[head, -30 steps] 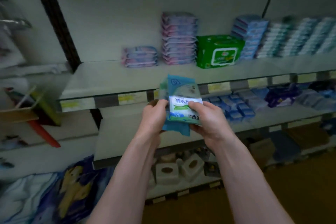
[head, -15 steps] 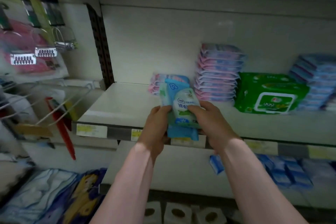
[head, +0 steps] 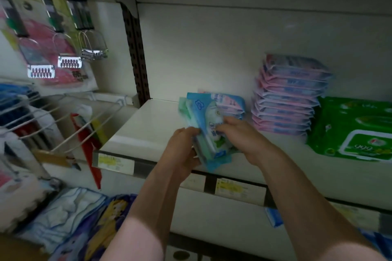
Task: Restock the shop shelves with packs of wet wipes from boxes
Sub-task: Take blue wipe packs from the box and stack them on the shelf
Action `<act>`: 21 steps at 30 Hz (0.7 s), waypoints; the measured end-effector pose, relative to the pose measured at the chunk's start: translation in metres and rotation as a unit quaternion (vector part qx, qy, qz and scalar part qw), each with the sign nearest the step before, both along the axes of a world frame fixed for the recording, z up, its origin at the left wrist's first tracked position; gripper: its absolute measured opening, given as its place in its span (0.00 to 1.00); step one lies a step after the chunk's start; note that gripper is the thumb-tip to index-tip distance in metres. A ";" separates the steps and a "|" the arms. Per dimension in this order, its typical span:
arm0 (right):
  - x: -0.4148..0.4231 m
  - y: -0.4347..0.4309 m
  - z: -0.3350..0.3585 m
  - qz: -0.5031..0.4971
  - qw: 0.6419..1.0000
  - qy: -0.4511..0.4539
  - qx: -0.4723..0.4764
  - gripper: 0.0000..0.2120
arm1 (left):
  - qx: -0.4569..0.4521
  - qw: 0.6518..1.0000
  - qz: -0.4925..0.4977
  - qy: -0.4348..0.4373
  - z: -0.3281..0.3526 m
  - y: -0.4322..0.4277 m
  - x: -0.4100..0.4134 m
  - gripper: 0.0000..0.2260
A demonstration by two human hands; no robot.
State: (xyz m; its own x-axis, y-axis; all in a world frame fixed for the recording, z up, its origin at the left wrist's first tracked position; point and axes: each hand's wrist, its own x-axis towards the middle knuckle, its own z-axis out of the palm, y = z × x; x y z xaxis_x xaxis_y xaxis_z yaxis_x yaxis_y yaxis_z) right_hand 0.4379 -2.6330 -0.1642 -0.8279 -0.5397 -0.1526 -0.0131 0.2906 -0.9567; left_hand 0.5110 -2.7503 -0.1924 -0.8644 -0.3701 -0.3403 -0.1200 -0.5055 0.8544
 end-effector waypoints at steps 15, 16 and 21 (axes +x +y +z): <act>-0.035 -0.095 0.000 -0.005 0.998 0.042 0.040 0.07 | 0.039 0.989 0.135 -0.045 -0.007 -0.106 -0.047 0.11; -0.038 -0.099 0.001 -0.011 0.998 0.045 0.042 0.05 | -0.007 0.988 0.140 -0.063 -0.010 -0.114 -0.054 0.12; -0.045 -0.108 0.004 -0.012 0.998 0.044 0.050 0.05 | -0.543 0.805 -0.040 -0.235 -0.013 -0.151 -0.065 0.21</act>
